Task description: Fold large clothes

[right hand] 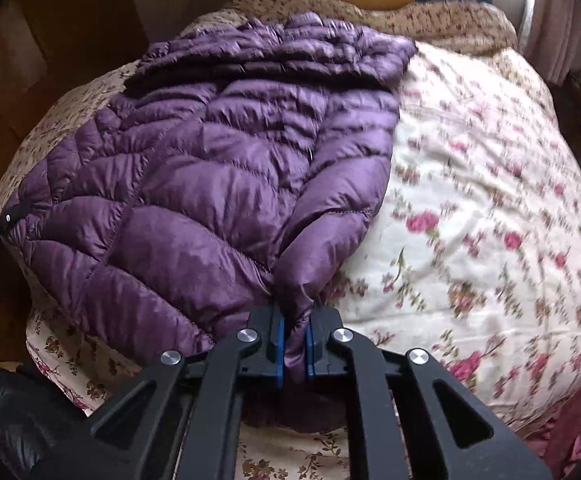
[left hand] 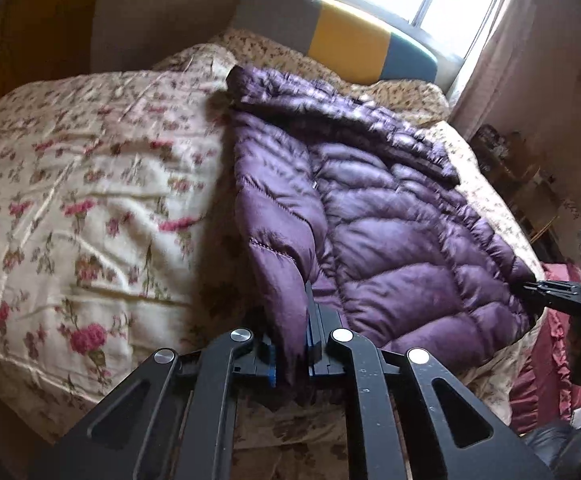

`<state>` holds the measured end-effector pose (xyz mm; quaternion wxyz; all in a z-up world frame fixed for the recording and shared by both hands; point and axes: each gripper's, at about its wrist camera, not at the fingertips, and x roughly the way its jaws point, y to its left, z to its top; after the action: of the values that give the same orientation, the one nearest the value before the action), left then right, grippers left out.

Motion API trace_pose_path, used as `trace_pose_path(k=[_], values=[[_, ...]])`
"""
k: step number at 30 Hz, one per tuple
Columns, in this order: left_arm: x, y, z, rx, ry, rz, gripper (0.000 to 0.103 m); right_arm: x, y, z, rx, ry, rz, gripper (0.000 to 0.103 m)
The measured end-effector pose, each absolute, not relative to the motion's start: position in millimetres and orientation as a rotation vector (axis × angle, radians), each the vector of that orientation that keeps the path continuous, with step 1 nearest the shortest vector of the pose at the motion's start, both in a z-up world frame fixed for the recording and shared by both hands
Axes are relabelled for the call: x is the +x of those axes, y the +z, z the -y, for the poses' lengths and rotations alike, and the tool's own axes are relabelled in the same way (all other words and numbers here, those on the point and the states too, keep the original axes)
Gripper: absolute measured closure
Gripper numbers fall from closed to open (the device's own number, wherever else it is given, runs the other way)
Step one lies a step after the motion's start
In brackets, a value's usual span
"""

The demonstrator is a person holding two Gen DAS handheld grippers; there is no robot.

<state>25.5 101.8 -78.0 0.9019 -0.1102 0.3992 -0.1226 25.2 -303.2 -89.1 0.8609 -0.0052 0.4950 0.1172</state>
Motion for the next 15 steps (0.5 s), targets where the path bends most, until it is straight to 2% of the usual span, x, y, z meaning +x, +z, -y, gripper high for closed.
trace_pose_path(k=[15], values=[[105.0,-27.4,-99.5,-0.265,-0.283,-0.721,0.095,92.0,-26.7,299.4,-0.057,0.210,-0.854,0.098]])
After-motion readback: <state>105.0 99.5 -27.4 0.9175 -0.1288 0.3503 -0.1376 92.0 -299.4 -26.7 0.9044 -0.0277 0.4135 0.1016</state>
